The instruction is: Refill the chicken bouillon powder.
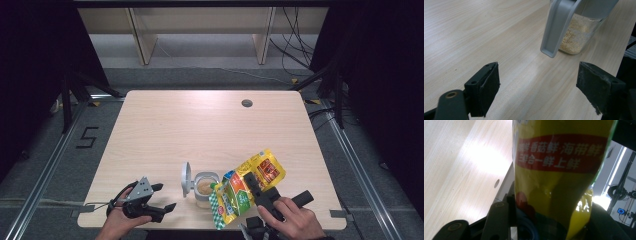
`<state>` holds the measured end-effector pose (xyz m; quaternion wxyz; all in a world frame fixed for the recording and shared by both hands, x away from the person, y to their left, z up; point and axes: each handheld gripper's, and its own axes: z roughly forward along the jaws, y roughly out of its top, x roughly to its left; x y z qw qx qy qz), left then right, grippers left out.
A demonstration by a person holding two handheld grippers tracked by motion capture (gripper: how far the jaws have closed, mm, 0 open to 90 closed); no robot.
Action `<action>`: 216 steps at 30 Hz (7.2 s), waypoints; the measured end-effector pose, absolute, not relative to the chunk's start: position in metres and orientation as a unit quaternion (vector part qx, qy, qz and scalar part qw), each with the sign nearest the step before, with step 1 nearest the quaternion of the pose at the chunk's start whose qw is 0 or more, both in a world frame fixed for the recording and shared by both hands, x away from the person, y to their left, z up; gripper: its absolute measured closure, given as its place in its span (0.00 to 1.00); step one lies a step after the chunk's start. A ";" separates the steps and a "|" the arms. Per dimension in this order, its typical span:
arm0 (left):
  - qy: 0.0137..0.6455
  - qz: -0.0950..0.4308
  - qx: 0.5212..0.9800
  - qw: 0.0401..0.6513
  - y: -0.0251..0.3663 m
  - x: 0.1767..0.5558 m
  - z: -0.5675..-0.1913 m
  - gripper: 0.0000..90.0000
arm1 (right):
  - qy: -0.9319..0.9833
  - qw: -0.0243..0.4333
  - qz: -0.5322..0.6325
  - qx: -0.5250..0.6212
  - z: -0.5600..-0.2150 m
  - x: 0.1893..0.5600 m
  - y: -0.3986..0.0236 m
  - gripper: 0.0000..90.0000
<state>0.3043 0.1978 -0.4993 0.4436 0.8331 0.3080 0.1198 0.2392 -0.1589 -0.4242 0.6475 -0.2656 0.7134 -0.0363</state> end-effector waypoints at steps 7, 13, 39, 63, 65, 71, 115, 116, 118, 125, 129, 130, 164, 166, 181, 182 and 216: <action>0.308 0.120 0.832 0.445 0.198 0.304 -0.500 0.20 | 0.698 0.655 -0.037 -0.286 -0.424 0.240 -0.158 0.66; 0.309 0.122 0.833 0.444 0.198 0.304 -0.499 0.20 | 0.703 0.656 -0.029 -0.272 -0.427 0.239 -0.158 0.66; 0.308 0.122 0.831 0.446 0.197 0.304 -0.500 0.20 | 0.699 0.655 -0.036 -0.284 -0.425 0.239 -0.158 0.66; 0.308 0.122 0.831 0.447 0.197 0.304 -0.500 0.20 | 0.703 0.655 -0.038 -0.273 -0.426 0.238 -0.158 0.66; 0.312 0.119 0.827 0.453 0.196 0.304 -0.501 0.20 | 0.701 0.658 -0.032 -0.273 -0.426 0.239 -0.159 0.66; 0.312 0.119 0.827 0.453 0.196 0.304 -0.501 0.20 | 0.703 0.658 -0.037 -0.269 -0.425 0.238 -0.160 0.67; 0.311 0.120 0.827 0.452 0.196 0.304 -0.501 0.20 | 0.712 0.648 -0.035 -0.270 -0.425 0.238 -0.158 0.67; 0.312 0.117 0.826 0.454 0.196 0.303 -0.501 0.20 | 0.713 0.647 -0.034 -0.269 -0.425 0.238 -0.158 0.67; 0.313 0.117 0.826 0.454 0.196 0.303 -0.501 0.20 | 0.712 0.647 -0.034 -0.269 -0.425 0.238 -0.158 0.67; 0.310 0.112 0.830 0.451 0.196 0.304 -0.500 0.20 | 0.713 0.648 -0.035 -0.266 -0.425 0.238 -0.159 0.68; 0.312 0.116 0.826 0.454 0.196 0.303 -0.501 0.20 | 0.712 0.648 -0.036 -0.268 -0.424 0.238 -0.159 0.68; 0.311 0.120 0.828 0.452 0.196 0.304 -0.501 0.20 | 0.712 0.648 -0.036 -0.268 -0.424 0.238 -0.159 0.68; 0.300 0.126 0.834 0.446 0.197 0.304 -0.500 0.20 | 0.707 0.655 -0.022 -0.265 -0.425 0.238 -0.161 0.68; 0.300 0.130 0.834 0.444 0.198 0.304 -0.500 0.20 | 0.715 0.647 -0.034 -0.264 -0.423 0.237 -0.160 0.68; 0.297 0.125 0.838 0.441 0.198 0.305 -0.499 0.20 | 0.723 0.639 -0.026 -0.261 -0.424 0.239 -0.161 0.69; 0.300 0.123 0.835 0.445 0.197 0.304 -0.500 0.20 | 0.717 0.638 -0.031 -0.280 -0.422 0.241 -0.161 0.69; 0.301 0.127 0.834 0.446 0.197 0.304 -0.500 0.20 | 0.732 0.634 -0.016 -0.247 -0.423 0.240 -0.165 0.70</action>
